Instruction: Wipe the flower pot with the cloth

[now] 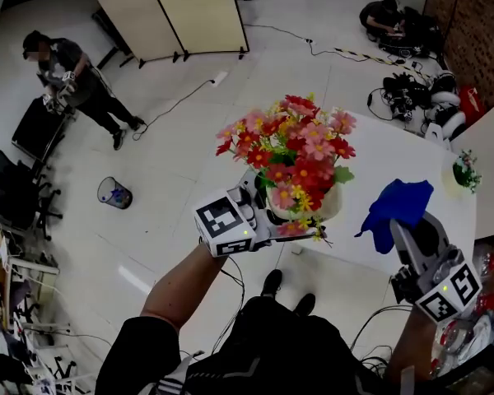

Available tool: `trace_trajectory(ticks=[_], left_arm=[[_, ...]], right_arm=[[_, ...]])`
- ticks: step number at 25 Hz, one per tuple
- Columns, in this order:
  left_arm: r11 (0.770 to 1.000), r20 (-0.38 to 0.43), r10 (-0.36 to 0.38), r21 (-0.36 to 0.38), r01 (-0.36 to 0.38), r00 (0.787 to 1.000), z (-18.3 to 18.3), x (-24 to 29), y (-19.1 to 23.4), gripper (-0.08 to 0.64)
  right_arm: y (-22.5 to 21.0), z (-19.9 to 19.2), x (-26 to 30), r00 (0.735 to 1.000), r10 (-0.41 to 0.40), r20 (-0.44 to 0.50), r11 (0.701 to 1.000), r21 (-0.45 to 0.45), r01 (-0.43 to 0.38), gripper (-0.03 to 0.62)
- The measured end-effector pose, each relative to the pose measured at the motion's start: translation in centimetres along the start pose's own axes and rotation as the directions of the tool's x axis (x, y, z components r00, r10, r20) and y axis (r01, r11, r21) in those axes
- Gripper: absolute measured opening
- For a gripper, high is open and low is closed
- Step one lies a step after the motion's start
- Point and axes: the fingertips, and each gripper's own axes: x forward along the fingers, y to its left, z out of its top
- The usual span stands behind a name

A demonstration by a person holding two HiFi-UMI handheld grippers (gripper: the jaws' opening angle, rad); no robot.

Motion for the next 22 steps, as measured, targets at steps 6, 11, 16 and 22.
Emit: trace_trajectory(ticks=[6, 11, 16, 22], left_arm=[[0.996, 0.031, 0.034, 0.084, -0.036, 0.999, 4.3, 0.4, -1.8, 0.584], [0.993, 0.017, 0.023, 0.112, -0.025, 1.0, 6.9, 0.9, -1.5, 0.583], [0.992, -0.002, 0.014, 0.129, -0.014, 1.0, 9.3, -0.2, -1.4, 0.584], [0.99, 0.023, -0.034, 0.14, 0.031, 0.999, 11.2, -0.6, -2.3, 0.583]], right_arm=[[3.0, 3.4, -0.3, 0.996, 0.083, 0.017, 0.996, -0.042, -0.082, 0.066], [6.7, 5.6, 0.5, 0.982, 0.186, 0.004, 0.976, -0.113, -0.185, 0.066], [10.8, 6.6, 3.6, 0.976, 0.212, -0.044, 0.963, -0.162, -0.216, 0.066], [13.3, 8.1, 5.6, 0.979, 0.184, -0.084, 0.955, -0.219, -0.198, 0.066]])
